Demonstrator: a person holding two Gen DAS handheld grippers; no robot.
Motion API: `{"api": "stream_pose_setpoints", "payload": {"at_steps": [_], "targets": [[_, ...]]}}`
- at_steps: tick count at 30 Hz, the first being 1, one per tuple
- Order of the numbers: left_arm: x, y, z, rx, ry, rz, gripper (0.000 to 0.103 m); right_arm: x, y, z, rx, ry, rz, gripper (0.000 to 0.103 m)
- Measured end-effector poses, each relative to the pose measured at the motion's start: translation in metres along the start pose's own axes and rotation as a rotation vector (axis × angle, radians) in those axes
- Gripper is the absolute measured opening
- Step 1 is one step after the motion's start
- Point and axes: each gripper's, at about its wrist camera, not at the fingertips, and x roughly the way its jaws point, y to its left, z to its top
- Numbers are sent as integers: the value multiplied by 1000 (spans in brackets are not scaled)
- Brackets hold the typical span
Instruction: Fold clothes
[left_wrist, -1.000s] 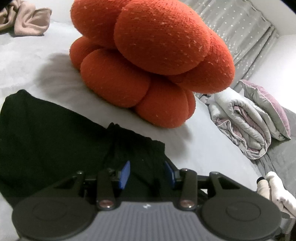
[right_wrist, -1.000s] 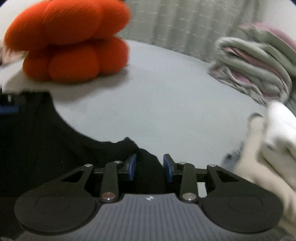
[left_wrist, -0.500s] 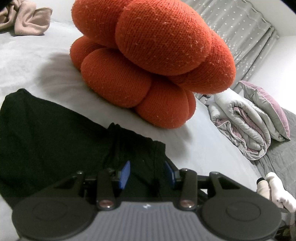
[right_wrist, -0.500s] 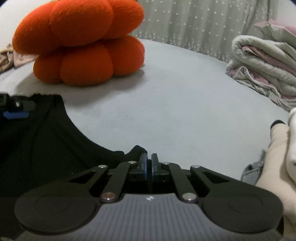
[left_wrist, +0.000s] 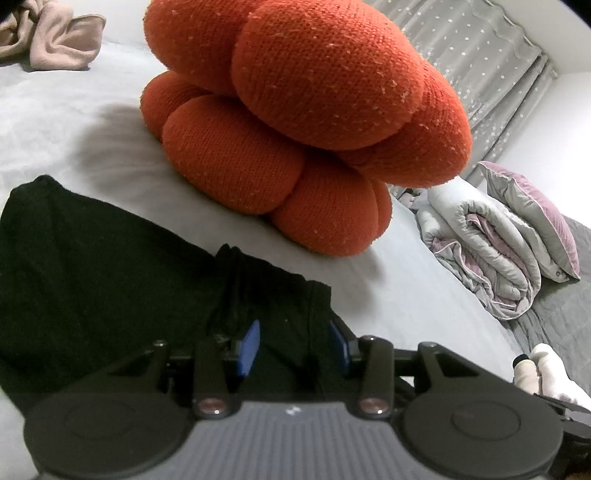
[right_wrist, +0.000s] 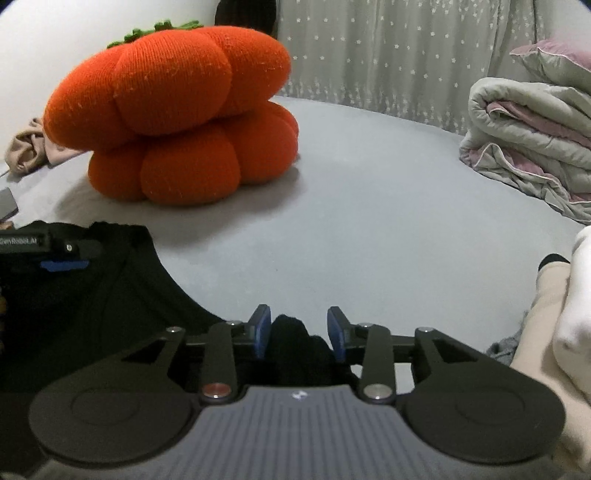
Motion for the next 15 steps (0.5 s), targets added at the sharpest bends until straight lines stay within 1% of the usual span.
{"api": "stream_pose_setpoints", "payload": {"at_steps": [5,6,7,8,9,10,12,13,15], "targets": [[0,0,0,4,1,2,43,27,-1,-5,2,74,10,38],[0,0,0,5,0,2,43,29,1,-9,8,66,14,35],[0,0,0,5,0,1,43,32,3,-12,15,59,17,27],[0,-1,0,5,0,1,43,32,5,-14,17,48,13,11],[0,-1,0,4,-1,1,43,30,9,-13,14,31,-3,9],[0,0,0,2,-3,0,43,28,13,-13,2,9,-37,8],[-1,0,1,-4,-4,-3,43,21,19,-11,-41,-77,-188,8],[-1,1,1,-6,-4,-4,43,18,20,-9,-46,-114,-241,8],[0,1,1,-2,-3,-4,43,20,16,-6,-13,-129,-248,8]]}}
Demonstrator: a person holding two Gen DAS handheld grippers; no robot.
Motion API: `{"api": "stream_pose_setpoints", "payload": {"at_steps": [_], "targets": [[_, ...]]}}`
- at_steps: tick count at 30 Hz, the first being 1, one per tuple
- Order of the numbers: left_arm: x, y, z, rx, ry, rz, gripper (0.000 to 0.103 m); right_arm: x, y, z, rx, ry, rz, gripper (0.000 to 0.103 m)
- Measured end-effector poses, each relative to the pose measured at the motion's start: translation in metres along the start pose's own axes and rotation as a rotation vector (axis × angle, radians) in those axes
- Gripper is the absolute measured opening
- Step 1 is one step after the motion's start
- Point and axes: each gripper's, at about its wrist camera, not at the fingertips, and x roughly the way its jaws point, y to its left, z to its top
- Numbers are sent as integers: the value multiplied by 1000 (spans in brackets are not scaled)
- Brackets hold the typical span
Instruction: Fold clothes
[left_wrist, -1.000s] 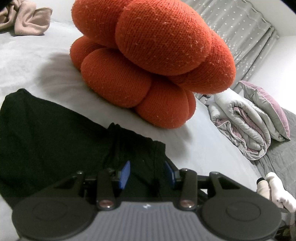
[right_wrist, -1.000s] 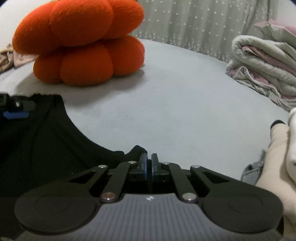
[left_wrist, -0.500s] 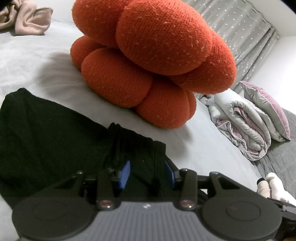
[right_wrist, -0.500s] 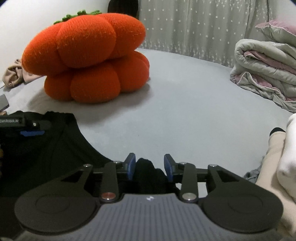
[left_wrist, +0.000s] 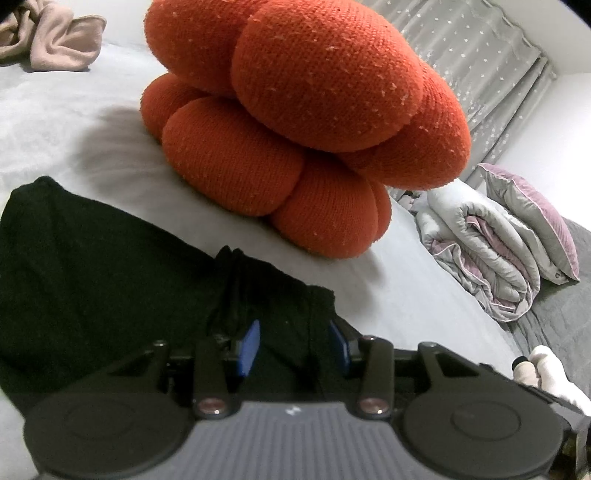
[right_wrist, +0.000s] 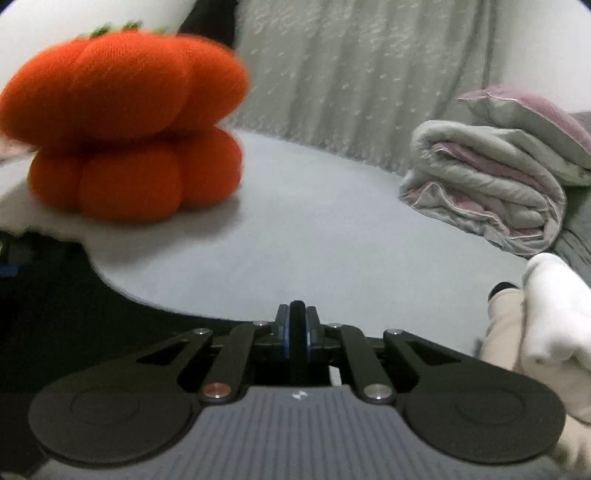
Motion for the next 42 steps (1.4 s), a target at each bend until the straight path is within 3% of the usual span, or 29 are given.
{"api": "stream_pose_setpoints", "payload": {"at_steps": [4,7,10,11,12,14,21,25,32,42], "targets": [[1,0,0,6,2,1,43,28,6,-8,5,99,38,9],[1,0,0,2,2,-2,43,28,12,-10,-23,100,18,13],[2,0,0,9,0,-1,43,23,6,-7,-2,106,10,24],[2,-1,-1,15,-1,2,43,18,4,-6,12,101,3,33],[3,-2,-1,24,-2,6,43,9,0,-6,33,89,-3,41],[3,-5,-3,40,-6,15,43,-11,-7,-7,84,67,-8,46],[-3,-7,-10,38,-47,26,45,-97,-33,-26,152,140,-49,46],[-13,-14,-11,34,-32,55,46,-140,-48,-37,189,158,-74,47],[-70,-46,-25,206,44,26,52,-186,-60,-75,241,210,-96,48],[-182,-33,-50,222,140,46,56,-278,-43,-122,337,221,-52,48]]}}
